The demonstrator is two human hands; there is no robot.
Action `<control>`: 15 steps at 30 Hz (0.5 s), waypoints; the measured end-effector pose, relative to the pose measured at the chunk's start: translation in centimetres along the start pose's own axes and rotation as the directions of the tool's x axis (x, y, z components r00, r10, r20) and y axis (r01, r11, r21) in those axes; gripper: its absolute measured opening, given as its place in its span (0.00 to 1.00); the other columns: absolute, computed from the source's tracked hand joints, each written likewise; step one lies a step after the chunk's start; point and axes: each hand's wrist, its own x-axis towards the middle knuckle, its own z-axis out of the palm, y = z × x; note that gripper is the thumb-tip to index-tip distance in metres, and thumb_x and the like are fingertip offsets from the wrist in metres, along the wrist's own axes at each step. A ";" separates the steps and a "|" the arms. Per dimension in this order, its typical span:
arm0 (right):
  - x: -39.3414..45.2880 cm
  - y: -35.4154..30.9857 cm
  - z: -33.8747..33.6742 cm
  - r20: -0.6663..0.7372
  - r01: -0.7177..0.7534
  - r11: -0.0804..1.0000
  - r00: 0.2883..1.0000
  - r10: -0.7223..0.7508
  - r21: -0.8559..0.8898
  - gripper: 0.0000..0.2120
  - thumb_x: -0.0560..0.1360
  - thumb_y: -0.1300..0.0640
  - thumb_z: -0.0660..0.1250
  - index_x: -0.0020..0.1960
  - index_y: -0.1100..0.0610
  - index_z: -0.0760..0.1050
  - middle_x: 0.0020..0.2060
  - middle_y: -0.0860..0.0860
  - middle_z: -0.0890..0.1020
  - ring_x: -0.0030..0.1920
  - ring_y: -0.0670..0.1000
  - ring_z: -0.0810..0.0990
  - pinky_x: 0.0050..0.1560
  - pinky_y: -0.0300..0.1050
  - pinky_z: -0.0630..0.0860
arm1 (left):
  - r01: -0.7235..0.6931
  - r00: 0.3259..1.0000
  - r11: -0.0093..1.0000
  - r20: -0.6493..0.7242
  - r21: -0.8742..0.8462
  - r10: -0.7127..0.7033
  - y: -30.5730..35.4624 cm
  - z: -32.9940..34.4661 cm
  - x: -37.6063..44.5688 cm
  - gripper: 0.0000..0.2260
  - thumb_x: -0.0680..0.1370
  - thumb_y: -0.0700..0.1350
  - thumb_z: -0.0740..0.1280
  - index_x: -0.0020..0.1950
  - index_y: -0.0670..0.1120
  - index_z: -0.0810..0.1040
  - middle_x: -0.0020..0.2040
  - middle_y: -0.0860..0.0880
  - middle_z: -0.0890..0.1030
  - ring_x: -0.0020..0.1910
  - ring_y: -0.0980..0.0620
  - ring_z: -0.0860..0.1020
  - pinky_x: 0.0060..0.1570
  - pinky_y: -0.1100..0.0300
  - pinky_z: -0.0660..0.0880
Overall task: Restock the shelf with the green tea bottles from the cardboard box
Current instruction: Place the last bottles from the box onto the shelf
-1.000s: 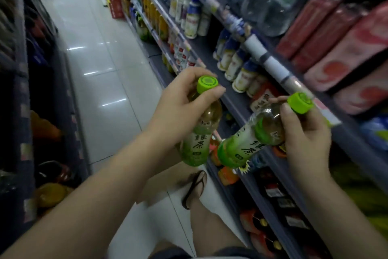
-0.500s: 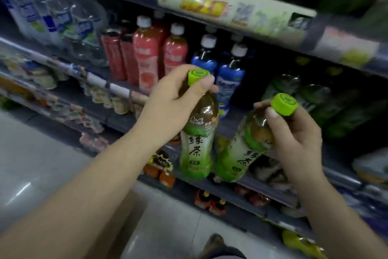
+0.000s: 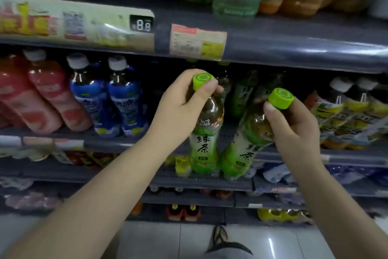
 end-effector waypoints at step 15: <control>5.3 4.5 -4.4 -0.085 0.092 0.979 0.990 -0.109 -0.184 0.01 0.77 0.54 0.65 0.48 0.49 0.73 0.39 0.41 0.78 0.41 0.38 0.77 0.41 0.30 0.71 | -0.104 0.995 0.994 0.000 0.022 0.104 -1.5 9.0 5.2 0.06 0.78 0.49 0.64 0.53 0.59 0.74 0.47 0.67 0.79 0.54 0.68 0.77 0.57 0.73 0.69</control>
